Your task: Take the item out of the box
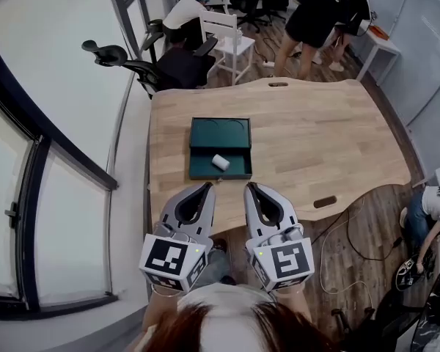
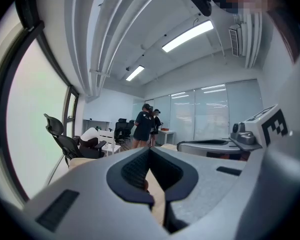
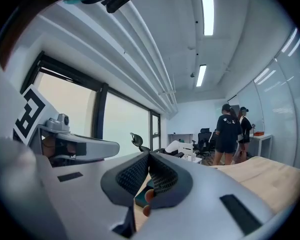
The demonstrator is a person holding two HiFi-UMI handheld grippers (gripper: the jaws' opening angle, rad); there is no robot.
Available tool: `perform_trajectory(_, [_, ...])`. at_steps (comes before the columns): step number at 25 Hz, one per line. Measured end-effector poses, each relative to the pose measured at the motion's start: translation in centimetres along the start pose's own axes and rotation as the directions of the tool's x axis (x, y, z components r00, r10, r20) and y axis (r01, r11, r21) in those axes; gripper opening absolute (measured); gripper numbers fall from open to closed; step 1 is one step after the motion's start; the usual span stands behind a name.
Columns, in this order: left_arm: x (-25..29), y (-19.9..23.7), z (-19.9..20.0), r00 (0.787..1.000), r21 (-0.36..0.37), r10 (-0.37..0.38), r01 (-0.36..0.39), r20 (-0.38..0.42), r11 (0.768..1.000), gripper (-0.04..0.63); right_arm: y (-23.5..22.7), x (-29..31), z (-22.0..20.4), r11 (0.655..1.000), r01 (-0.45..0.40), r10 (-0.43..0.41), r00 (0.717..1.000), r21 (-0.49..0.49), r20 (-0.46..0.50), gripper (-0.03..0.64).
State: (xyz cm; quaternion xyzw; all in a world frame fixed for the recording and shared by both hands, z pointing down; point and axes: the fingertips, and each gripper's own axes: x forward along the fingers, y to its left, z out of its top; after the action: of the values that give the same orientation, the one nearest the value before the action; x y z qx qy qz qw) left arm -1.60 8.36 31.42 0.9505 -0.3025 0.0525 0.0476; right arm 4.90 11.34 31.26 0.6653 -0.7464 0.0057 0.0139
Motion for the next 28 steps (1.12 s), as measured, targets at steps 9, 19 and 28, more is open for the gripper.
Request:
perform_trajectory(9, [2.4, 3.4, -0.1, 1.0, -0.006, 0.015, -0.015, -0.005, 1.0, 0.008, -0.8, 4.0, -2.4, 0.999, -0.045, 0.043, 0.995, -0.023, -0.086, 0.023])
perform_trajectory(19, [4.7, 7.9, 0.0, 0.999, -0.031, 0.033, -0.034, -0.013, 0.999, 0.008, -1.0, 9.0, -4.4, 0.996, -0.07, 0.06, 0.983, -0.049, -0.173, 0.025])
perform_trajectory(28, [6.7, 11.2, -0.3, 1.0, -0.055, 0.004, -0.005, -0.022, 0.998, 0.008, -0.8, 13.0, -6.4, 0.993, -0.087, 0.063, 0.964, -0.082, -0.259, 0.026])
